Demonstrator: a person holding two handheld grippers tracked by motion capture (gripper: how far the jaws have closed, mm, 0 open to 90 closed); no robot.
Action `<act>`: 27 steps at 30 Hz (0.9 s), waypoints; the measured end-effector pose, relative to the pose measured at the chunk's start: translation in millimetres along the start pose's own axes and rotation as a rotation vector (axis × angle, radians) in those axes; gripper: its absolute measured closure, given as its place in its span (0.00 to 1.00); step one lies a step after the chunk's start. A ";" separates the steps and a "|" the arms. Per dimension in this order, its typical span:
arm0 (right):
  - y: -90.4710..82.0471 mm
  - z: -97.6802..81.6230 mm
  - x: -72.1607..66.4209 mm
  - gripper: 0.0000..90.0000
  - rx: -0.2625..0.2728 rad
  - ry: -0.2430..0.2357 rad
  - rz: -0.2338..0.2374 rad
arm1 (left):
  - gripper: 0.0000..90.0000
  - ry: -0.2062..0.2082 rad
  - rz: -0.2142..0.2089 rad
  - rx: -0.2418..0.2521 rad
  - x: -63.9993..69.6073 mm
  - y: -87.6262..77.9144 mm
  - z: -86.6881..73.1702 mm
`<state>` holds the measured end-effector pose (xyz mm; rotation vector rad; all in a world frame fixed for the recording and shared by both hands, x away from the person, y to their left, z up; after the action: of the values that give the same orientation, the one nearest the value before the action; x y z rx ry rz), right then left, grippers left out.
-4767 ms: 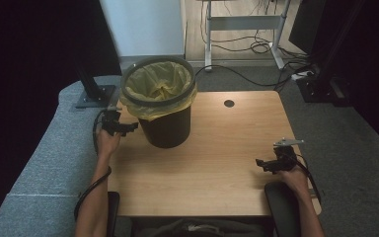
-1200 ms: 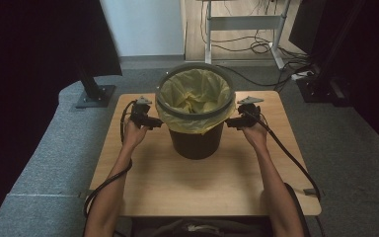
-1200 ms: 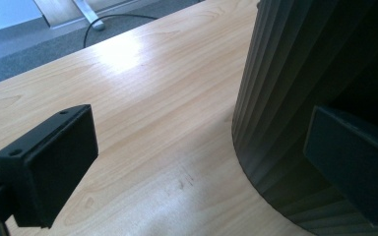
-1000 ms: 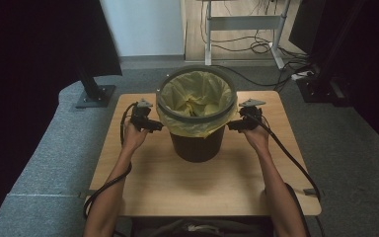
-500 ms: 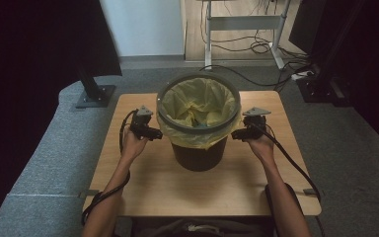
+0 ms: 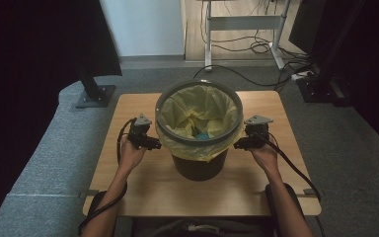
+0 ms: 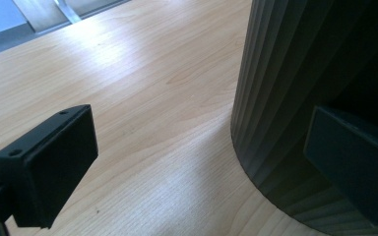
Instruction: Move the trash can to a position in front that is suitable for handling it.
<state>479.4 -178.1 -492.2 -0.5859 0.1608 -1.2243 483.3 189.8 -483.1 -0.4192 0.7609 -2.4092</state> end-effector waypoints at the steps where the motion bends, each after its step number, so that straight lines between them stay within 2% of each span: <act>1: 0.0 0.0 0.0 0.01 0.000 0.000 0.000 | 0.00 -0.011 -0.003 0.006 0.4 -1.1 0.3; 3: -0.7 -0.4 0.6 0.00 -0.002 -0.001 -0.004 | 0.00 -0.048 -0.018 0.039 0.6 -5.6 1.1; 4: -1.8 -0.6 0.4 0.00 0.000 -0.001 -0.002 | 0.00 -0.052 -0.022 0.044 0.9 -8.0 0.7; 8: -7.1 -5.4 4.5 0.00 -0.007 0.002 -0.003 | 0.00 -0.036 0.003 0.005 -1.3 -16.2 -10.4; 13: -13.6 -20.7 15.2 0.00 -0.041 0.005 -0.012 | 0.00 -0.075 0.007 -0.024 -10.7 -21.4 -36.7; 20: -18.5 -52.3 33.8 0.00 -0.097 0.018 -0.040 | 0.00 -0.124 0.020 -0.087 -23.1 -19.8 -75.1; 22: -18.7 -62.1 39.0 0.00 -0.112 0.027 -0.047 | 0.00 -0.129 0.022 -0.112 -25.0 -17.7 -85.4; 23: -18.0 -72.4 43.5 0.00 -0.134 0.029 -0.061 | 0.00 -0.136 0.021 -0.134 -26.9 -15.2 -94.5; 24: -18.0 -72.4 43.5 0.00 -0.134 0.029 -0.061 | 0.00 -0.136 0.021 -0.134 -26.9 -15.2 -94.5; 27: -15.8 -87.9 50.2 0.00 -0.171 0.019 -0.078 | 0.00 -0.143 0.028 -0.161 -30.2 -11.8 -105.1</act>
<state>446.6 -257.1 -548.7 -0.7350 0.2629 -1.2999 455.2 260.5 -562.5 -0.6337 0.8922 -2.2721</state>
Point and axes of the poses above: each handheld gripper's, and its own axes: y roughly forward along the jaws, z roughly out of its top, x roughly to its right, the point moved 5 cm from there along y, roughly forward along the jaws, and after that the axes turned 13 degrees about -z, right-handed, at the moved point
